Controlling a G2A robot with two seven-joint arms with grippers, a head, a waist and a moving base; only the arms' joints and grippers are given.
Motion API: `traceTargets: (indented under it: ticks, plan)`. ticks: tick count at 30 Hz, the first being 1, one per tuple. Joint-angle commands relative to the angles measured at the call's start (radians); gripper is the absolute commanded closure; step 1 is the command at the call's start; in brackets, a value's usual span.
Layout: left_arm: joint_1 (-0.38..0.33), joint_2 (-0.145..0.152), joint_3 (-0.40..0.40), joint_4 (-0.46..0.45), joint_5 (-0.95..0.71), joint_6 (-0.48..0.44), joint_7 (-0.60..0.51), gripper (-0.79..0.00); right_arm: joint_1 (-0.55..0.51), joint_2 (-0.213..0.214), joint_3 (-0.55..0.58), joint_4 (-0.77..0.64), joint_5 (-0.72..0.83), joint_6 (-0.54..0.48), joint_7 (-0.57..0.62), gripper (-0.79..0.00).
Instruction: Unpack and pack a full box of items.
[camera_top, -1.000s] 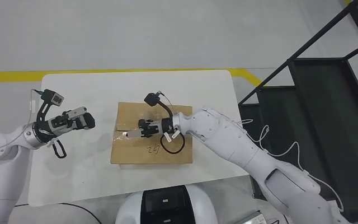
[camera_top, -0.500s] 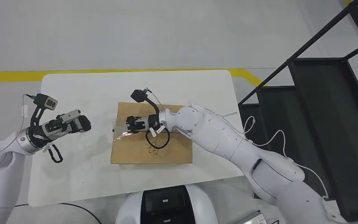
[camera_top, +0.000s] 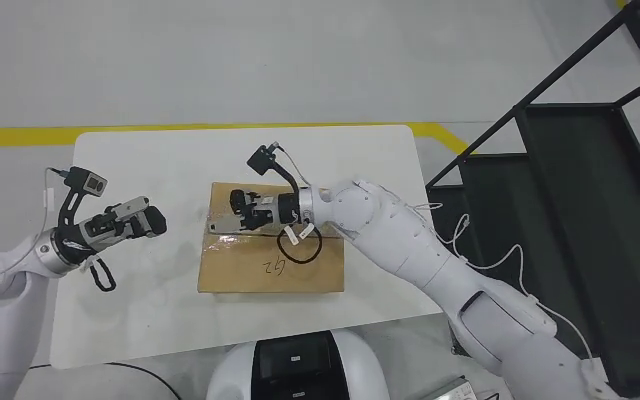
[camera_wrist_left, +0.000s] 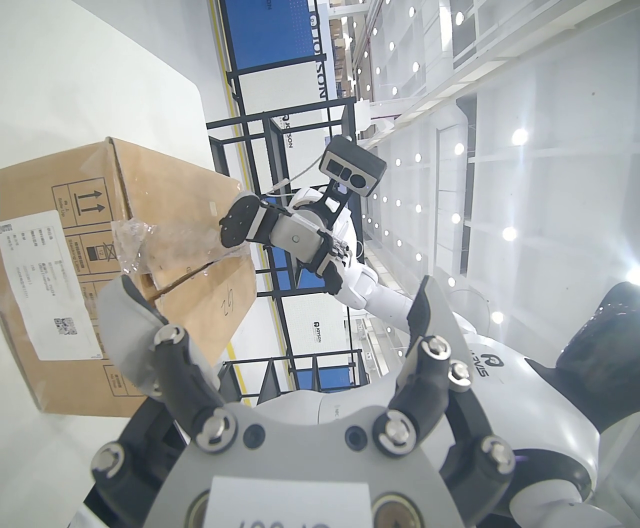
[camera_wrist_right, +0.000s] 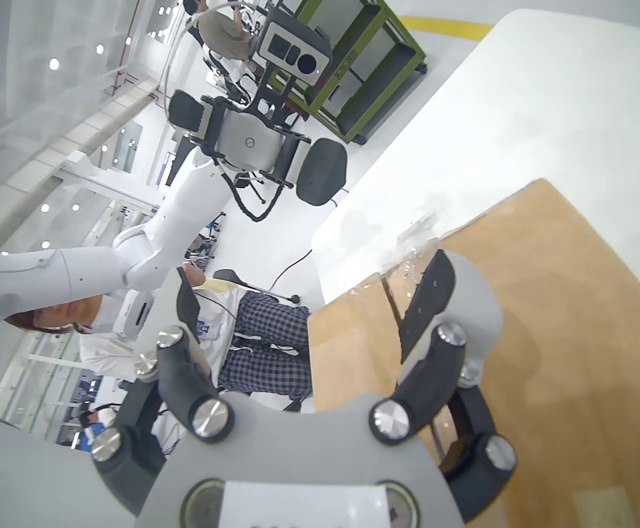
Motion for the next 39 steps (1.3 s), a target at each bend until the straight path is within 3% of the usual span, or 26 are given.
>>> traceTargets:
  ticks: [1, 8, 18, 19, 20, 21, 22, 23, 39]
  plan:
    - [0.000, -0.001, 0.004, -0.004, 0.002, -0.002, 0.003, -0.785, -0.010, 0.013, 0.028, -0.020, -0.086, 0.015, -0.014, -0.785]
    - [0.008, -0.002, 0.004, -0.015, 0.008, -0.003, 0.009, -0.785, -0.007, 0.019, 0.040, -0.023, -0.170, 0.006, 0.024, -0.785]
    - [0.017, -0.001, -0.008, -0.032, 0.020, 0.004, 0.015, -0.785, 0.058, -0.018, -0.035, 0.058, -0.188, -0.032, 0.070, -0.785]
    - [0.018, -0.001, -0.009, -0.032, 0.020, 0.003, 0.015, -0.785, 0.066, -0.022, -0.040, 0.066, -0.193, -0.035, 0.071, -0.745]
    - [0.019, -0.001, -0.011, -0.032, 0.020, 0.003, 0.014, -0.785, 0.073, -0.026, -0.045, 0.073, -0.199, -0.034, 0.071, -0.616]
    - [0.019, -0.001, -0.013, -0.030, 0.021, 0.003, 0.015, -0.785, 0.079, -0.029, -0.050, 0.079, -0.206, -0.035, 0.071, -0.280]
    - [0.020, 0.000, -0.015, -0.030, 0.021, 0.004, 0.014, -0.785, 0.084, -0.032, -0.053, 0.084, -0.210, -0.034, 0.068, -0.108]
    - [0.020, 0.000, -0.016, -0.030, 0.021, 0.004, 0.013, -0.785, 0.088, -0.035, -0.056, 0.089, -0.214, -0.032, 0.066, 0.000]
    - [0.010, -0.001, -0.013, -0.019, 0.030, 0.011, 0.004, -0.785, 0.100, -0.053, -0.068, 0.105, -0.320, 0.001, 0.045, 0.000]
